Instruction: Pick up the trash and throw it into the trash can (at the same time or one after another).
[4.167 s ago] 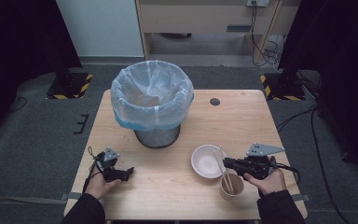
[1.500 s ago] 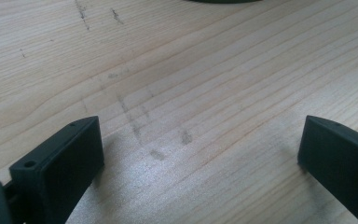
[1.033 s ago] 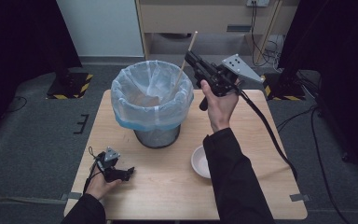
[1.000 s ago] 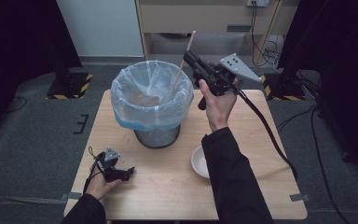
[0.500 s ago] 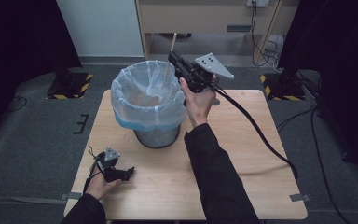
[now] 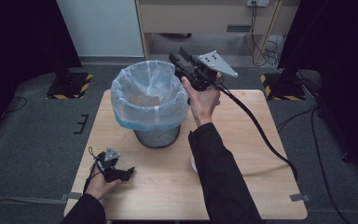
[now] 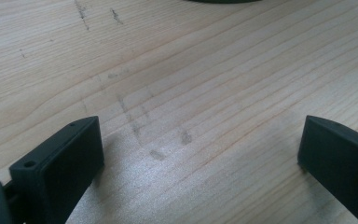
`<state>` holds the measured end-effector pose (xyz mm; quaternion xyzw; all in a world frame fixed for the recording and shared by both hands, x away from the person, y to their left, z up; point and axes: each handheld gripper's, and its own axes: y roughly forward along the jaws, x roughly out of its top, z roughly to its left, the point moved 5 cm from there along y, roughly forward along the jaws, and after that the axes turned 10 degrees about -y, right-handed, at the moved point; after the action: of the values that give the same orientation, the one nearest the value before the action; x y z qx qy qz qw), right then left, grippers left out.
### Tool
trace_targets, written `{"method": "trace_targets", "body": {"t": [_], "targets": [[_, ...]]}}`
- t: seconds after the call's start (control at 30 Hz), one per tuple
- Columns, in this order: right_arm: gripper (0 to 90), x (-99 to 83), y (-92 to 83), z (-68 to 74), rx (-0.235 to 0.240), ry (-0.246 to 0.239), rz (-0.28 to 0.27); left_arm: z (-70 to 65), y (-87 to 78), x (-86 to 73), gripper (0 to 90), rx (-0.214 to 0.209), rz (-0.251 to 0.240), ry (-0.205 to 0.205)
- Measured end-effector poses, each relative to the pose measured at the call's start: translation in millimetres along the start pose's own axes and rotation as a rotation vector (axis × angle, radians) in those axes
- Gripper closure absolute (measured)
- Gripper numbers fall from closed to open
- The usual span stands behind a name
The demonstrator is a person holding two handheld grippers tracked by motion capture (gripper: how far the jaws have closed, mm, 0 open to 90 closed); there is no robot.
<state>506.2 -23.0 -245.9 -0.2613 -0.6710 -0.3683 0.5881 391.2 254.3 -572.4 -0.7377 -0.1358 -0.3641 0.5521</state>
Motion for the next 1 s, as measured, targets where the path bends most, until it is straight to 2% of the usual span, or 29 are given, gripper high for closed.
{"method": "trace_targets", "body": {"t": [0.1, 0.23, 0.33, 0.47, 0.6, 0.77, 0.87, 0.9, 0.93, 1.0], "targets": [[44.0, 11.7, -9.5, -9.0, -0.008, -0.009, 0.007, 0.0, -0.1, 0.0, 0.0, 0.0, 0.001, 0.0], [36.2, 25.4, -25.1, -16.7, 0.011, -0.016, 0.023, 0.1, 0.0, 0.0, 0.0, 0.0, 0.001, 0.001], [33.9, 30.3, -42.6, -28.0, -0.003, -0.003, 0.011, 0.0, -0.1, 0.0, 0.0, 0.0, 0.001, 0.001], [32.5, 27.0, -71.6, -47.3, -0.025, 0.0, 0.011, 0.1, -0.1, 0.0, 0.0, 0.0, 0.001, 0.001], [30.5, 16.2, -97.9, -57.1, -0.018, -0.018, 0.056, 0.0, -0.1, -0.1, 0.0, 0.0, 0.001, -0.001], [29.6, -8.8, -136.0, -58.0, 0.022, -0.039, 0.138, 0.1, -0.2, -0.1, 0.0, 0.0, 0.002, 0.002], [28.6, -19.7, -154.4, -58.6, 0.031, -0.029, 0.147, 0.1, -0.2, -0.1, 0.0, 0.0, 0.002, 0.002], [28.6, -19.7, -154.4, -58.6, 0.031, -0.029, 0.147, 0.1, -0.2, -0.1, 0.0, 0.0, 0.002, 0.002], [27.6, -30.6, -171.6, -60.8, 0.027, -0.011, 0.149, 0.1, -0.2, -0.1, 0.0, 0.0, 0.002, 0.002], [27.1, -39.6, -185.1, -63.6, 0.019, -0.001, 0.154, 0.1, -0.2, -0.1, 0.0, 0.0, 0.002, 0.002]]}}
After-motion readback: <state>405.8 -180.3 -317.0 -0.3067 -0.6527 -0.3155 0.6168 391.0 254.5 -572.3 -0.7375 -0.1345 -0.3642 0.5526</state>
